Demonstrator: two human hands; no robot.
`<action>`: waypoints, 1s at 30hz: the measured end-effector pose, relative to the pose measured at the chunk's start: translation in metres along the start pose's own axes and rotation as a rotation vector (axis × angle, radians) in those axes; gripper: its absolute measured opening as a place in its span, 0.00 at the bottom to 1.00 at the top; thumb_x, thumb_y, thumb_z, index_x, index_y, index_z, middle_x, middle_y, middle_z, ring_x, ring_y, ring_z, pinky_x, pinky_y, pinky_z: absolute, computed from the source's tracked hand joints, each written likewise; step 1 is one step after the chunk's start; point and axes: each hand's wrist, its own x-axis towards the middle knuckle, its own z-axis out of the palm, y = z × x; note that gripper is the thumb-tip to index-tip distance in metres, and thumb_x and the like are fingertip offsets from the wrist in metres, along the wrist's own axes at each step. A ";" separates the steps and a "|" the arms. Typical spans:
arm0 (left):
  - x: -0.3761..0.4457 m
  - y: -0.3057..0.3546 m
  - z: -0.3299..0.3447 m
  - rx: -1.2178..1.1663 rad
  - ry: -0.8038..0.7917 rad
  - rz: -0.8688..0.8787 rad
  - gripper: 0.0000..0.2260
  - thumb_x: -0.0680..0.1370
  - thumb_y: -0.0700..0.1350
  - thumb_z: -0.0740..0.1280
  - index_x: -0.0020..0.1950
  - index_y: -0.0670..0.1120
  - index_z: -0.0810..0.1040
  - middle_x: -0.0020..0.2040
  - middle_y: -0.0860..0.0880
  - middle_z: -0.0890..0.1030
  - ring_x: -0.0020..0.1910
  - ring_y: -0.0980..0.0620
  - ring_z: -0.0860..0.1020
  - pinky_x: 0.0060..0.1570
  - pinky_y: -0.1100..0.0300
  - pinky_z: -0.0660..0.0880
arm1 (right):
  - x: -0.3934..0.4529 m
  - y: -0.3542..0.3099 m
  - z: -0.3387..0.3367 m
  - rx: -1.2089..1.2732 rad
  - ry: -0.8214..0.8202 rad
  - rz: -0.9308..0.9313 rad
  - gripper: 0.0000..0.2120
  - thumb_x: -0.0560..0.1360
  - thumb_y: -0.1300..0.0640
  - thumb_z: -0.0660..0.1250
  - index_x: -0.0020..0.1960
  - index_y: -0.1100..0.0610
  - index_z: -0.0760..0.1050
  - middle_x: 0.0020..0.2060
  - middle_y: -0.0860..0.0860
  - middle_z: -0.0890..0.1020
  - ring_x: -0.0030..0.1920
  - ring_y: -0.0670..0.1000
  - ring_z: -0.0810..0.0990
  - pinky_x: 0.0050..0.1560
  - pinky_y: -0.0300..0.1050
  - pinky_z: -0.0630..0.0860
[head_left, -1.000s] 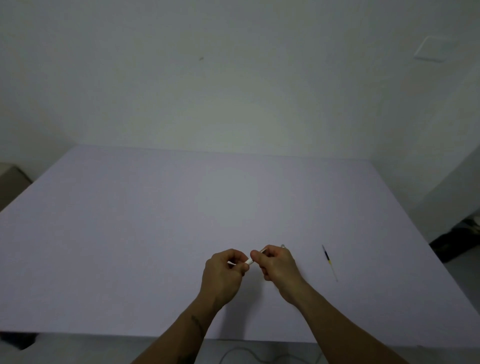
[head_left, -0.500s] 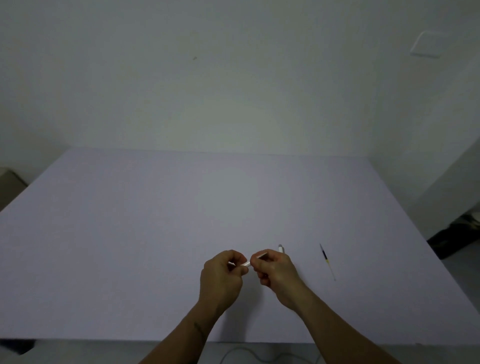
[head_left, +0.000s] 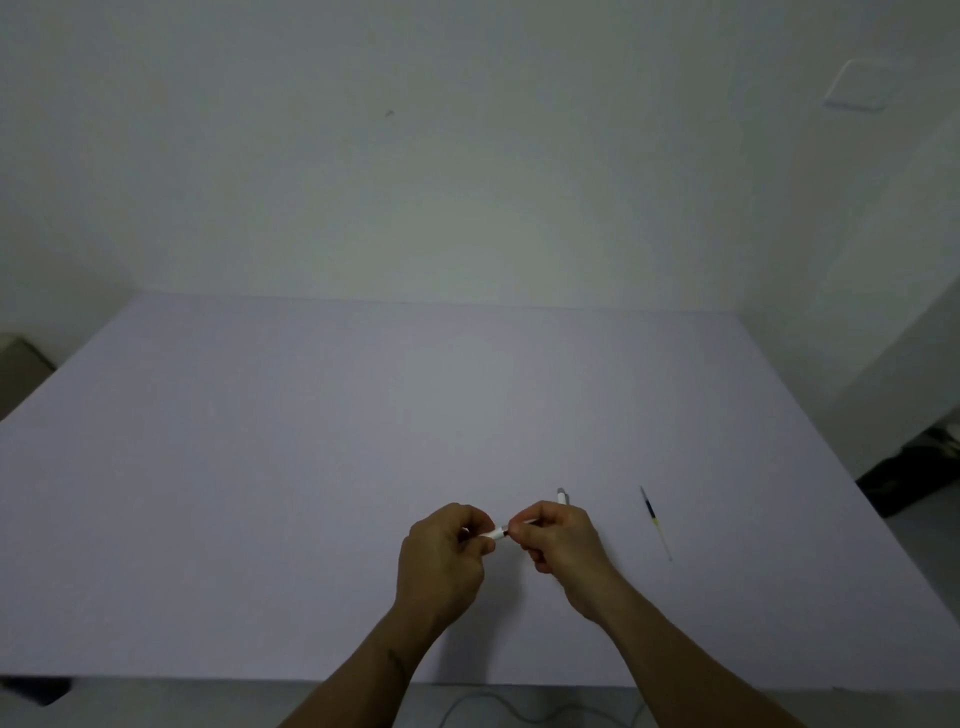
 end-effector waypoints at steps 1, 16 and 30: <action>-0.001 -0.001 0.000 -0.004 0.001 -0.003 0.06 0.73 0.40 0.72 0.45 0.51 0.82 0.40 0.57 0.81 0.39 0.59 0.79 0.39 0.73 0.71 | 0.000 -0.001 0.000 -0.033 0.014 -0.004 0.04 0.73 0.62 0.71 0.40 0.58 0.83 0.26 0.48 0.78 0.28 0.46 0.72 0.28 0.38 0.70; 0.001 -0.009 0.002 0.022 0.072 -0.001 0.07 0.73 0.40 0.73 0.45 0.51 0.82 0.39 0.57 0.81 0.38 0.58 0.79 0.40 0.70 0.73 | 0.004 -0.004 0.012 -0.153 0.069 -0.046 0.07 0.73 0.57 0.72 0.36 0.54 0.82 0.27 0.47 0.76 0.30 0.46 0.72 0.33 0.41 0.70; 0.018 -0.013 0.012 -0.172 0.034 -0.153 0.06 0.76 0.42 0.69 0.42 0.52 0.82 0.36 0.51 0.83 0.33 0.54 0.79 0.31 0.62 0.74 | 0.050 0.014 -0.051 -0.503 0.331 -0.016 0.13 0.72 0.56 0.72 0.56 0.56 0.79 0.38 0.49 0.79 0.38 0.49 0.79 0.39 0.40 0.72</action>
